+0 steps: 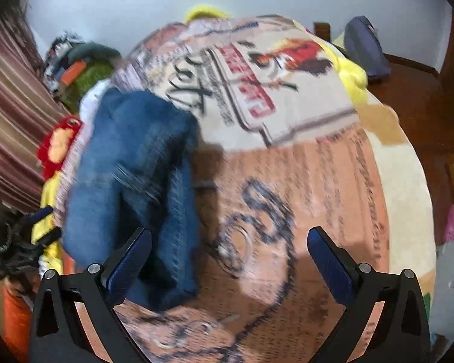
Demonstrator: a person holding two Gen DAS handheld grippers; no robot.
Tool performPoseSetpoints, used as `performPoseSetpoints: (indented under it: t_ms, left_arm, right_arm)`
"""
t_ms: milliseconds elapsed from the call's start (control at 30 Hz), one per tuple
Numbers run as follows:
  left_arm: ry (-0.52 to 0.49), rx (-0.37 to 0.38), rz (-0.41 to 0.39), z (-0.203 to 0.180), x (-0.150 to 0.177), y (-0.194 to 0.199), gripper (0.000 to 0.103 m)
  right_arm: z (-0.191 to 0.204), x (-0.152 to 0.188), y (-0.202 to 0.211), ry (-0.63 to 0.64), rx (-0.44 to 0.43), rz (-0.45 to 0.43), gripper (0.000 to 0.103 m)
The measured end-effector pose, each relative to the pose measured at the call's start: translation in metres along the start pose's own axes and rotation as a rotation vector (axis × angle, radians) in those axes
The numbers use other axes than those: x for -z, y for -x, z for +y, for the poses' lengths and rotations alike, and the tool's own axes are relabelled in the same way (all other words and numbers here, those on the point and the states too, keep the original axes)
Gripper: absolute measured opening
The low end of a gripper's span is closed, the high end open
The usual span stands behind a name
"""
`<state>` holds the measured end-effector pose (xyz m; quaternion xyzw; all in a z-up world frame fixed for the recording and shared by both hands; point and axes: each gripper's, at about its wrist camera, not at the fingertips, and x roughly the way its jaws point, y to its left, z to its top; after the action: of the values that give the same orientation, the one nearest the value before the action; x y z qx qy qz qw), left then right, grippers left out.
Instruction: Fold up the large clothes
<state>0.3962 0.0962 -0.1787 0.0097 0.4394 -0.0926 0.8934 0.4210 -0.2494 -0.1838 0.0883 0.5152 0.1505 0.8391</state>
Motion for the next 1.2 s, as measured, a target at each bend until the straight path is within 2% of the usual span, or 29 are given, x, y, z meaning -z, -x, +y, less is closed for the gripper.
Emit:
performPoseSetpoints:
  t_ms: [133, 300, 533, 633, 733, 833, 967, 1067, 1200]
  left_arm:
    - [-0.017, -0.015, -0.034, 0.004, -0.023, 0.0, 0.103]
    - [-0.046, -0.009, -0.051, 0.004, -0.051, -0.016, 0.103]
    - [-0.101, 0.001, 0.013, -0.001, -0.075, -0.07, 0.103]
    - [-0.1, -0.001, 0.029, 0.002, -0.084, -0.094, 0.103]
    - [-0.081, 0.013, 0.025, 0.008, -0.096, -0.108, 0.103]
    - [-0.046, 0.015, 0.012, 0.015, -0.108, -0.117, 0.103]
    - [0.002, -0.011, 0.006, 0.022, -0.122, -0.125, 0.103]
    - [0.041, -0.06, -0.005, 0.03, -0.128, -0.122, 0.103]
    - [0.055, -0.114, -0.036, 0.042, -0.129, -0.107, 0.103]
  right_arm:
    - [0.02, -0.022, -0.003, 0.013, -0.04, -0.03, 0.102]
    - [0.05, -0.042, -0.019, 0.082, -0.053, -0.013, 0.102]
    - [0.077, -0.063, -0.067, 0.211, -0.018, 0.036, 0.102]
    - [0.082, -0.073, -0.095, 0.282, 0.047, 0.051, 0.102]
    - [0.08, -0.085, -0.109, 0.322, 0.017, 0.06, 0.103]
    - [0.071, -0.104, -0.11, 0.292, 0.047, 0.011, 0.103]
    - [0.058, -0.124, -0.12, 0.212, 0.049, 0.019, 0.103]
    - [0.056, -0.125, -0.121, 0.187, 0.046, 0.026, 0.103]
    - [0.064, -0.117, -0.102, 0.185, 0.053, -0.013, 0.103]
